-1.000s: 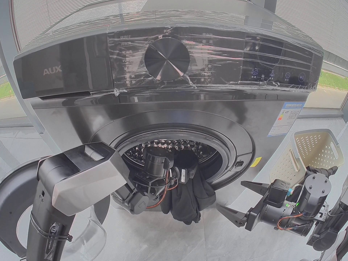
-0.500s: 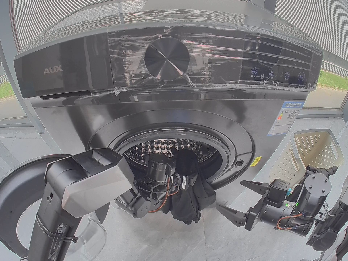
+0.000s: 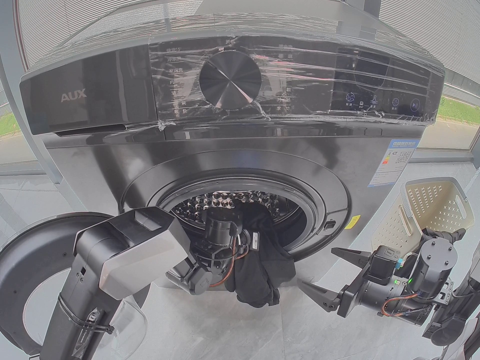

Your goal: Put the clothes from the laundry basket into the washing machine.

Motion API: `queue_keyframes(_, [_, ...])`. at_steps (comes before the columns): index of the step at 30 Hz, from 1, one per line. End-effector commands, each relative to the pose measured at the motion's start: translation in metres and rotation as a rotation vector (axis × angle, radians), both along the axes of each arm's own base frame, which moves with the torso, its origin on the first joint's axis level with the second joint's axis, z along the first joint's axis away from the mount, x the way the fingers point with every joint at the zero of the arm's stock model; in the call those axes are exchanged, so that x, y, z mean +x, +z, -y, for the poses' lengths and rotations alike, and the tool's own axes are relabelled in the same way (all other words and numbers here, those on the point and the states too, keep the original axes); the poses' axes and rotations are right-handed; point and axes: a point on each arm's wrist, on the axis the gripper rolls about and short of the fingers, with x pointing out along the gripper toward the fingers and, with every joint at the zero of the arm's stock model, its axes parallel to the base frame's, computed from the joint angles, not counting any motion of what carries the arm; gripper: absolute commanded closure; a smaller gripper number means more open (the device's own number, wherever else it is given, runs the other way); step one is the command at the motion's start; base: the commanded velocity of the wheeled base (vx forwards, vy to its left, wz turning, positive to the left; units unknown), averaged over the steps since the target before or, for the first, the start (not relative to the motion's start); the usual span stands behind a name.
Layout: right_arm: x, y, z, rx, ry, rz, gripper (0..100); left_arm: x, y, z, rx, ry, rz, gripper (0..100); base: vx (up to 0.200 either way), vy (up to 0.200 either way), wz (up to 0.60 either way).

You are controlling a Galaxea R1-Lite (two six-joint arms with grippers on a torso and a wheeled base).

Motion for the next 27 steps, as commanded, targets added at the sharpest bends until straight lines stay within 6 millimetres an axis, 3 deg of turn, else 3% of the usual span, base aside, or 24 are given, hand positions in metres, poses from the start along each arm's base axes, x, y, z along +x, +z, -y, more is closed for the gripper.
queue_keyframes(1, [0.000, 0.001, 0.000, 0.005, 0.002, 0.006, 0, 0.039, 0.034, -0.013, -0.096, 0.134, 0.167, 100, 0.000, 0.000, 0.00])
queue_keyframes(5, [0.000, 0.001, 0.000, 0.004, 0.002, 0.005, 0, 0.055, 0.052, -0.017, -0.140, 0.186, 0.244, 100, 0.000, 0.000, 0.00])
queue_keyframes(12, [0.000, 0.000, 0.000, 0.004, 0.002, 0.003, 0, 0.052, 0.047, -0.015, -0.141, 0.181, 0.231, 100, 0.000, 0.000, 0.00])
queue_keyframes(13, [0.000, 0.000, 0.000, 0.004, 0.002, 0.003, 0, 0.051, 0.046, -0.014, -0.140, 0.180, 0.226, 0, 0.000, 0.000, 0.00])
queue_keyframes(21, [0.000, 0.000, 0.000, 0.003, 0.000, -0.001, 0, 0.024, 0.037, -0.008, -0.102, 0.131, 0.158, 0, 0.000, 0.000, 0.00])
queue_keyframes(23, [0.000, 0.000, 0.000, 0.002, 0.001, -0.002, 0, 0.000, 0.032, -0.007, -0.066, 0.051, 0.091, 0, 0.000, 0.000, 0.00])
queue_keyframes(27, [0.000, 0.000, 0.000, 0.002, 0.001, -0.002, 0, -0.008, 0.025, -0.008, -0.038, 0.031, 0.060, 0, 0.000, 0.000, 0.00])
